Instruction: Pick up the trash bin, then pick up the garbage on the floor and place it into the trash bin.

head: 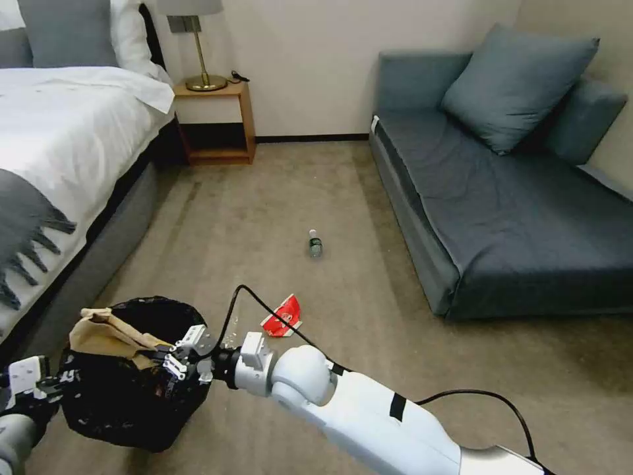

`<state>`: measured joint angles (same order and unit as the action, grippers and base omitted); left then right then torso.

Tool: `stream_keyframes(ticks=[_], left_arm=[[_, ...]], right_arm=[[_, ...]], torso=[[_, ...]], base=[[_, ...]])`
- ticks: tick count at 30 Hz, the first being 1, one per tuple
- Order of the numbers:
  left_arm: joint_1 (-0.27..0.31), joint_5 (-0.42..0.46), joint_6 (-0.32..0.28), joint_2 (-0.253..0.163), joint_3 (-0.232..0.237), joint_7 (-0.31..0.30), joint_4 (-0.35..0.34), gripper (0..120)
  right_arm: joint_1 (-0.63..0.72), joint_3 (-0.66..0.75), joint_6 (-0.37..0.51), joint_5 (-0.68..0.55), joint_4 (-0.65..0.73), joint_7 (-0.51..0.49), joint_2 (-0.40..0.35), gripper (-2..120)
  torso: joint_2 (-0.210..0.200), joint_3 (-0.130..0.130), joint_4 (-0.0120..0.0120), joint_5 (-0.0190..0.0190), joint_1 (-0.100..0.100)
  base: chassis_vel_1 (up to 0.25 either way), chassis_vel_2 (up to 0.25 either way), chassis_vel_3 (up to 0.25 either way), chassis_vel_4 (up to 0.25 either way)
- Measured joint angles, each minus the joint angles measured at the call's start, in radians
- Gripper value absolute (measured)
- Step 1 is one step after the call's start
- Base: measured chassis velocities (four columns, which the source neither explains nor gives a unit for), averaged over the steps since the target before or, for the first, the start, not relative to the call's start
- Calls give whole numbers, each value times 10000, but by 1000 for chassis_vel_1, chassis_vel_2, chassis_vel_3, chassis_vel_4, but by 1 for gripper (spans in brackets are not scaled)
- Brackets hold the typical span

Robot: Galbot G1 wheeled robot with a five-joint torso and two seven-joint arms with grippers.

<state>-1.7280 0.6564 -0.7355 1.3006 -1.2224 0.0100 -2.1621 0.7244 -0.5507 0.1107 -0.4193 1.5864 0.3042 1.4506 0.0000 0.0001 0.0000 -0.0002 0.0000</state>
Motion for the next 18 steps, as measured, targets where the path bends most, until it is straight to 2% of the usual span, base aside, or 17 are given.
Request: stream_keyframes(ticks=[3, 5, 6, 10, 11, 14, 15, 18], left_arm=[[4, 0, 0, 9, 27, 0, -19, 3], [2, 0, 0, 3, 32, 0, -34, 3], [2, 0, 0, 3, 32, 0, -34, 3], [3, 0, 0, -41, 5, 0, -34, 3], [3, 0, 0, -41, 5, 0, -34, 3], [13, 10, 0, -65, -8, 3, 2, 3], [13, 10, 0, -65, -8, 3, 2, 3], [69, 13, 0, -66, -5, 3, 67, 3]], right_arm=[[0, 4, -18, 18, -79, -57, 76, 13], [0, 23, -32, 50, -160, -99, 120, 25], [0, 23, -32, 50, -160, -99, 120, 25], [27, 53, -46, 134, -179, -110, 96, 42], [27, 53, -46, 134, -179, -110, 96, 42], [104, 135, -81, 198, -106, -122, 51, 57], [104, 135, -81, 198, -106, -122, 51, 57], [224, 229, -140, 367, 117, -139, -126, 70]], torso=[[0, 0, -1, 0, 0], [0, 0, 0, 1, -1], [0, 0, 0, 1, -1], [0, 0, -1, 1, 0], [0, 0, -1, 1, 0], [0, 0, 0, 2, 0], [0, 0, 0, 2, 0], [0, 0, 0, 2, 0]], base=[[0, 0, 0, 0], [0, 0, 0, 0], [0, 0, 0, 0], [0, 0, 0, 0], [0, 0, 0, 0], [0, 0, 0, 0], [0, 0, 0, 0], [0, 0, 0, 0]])
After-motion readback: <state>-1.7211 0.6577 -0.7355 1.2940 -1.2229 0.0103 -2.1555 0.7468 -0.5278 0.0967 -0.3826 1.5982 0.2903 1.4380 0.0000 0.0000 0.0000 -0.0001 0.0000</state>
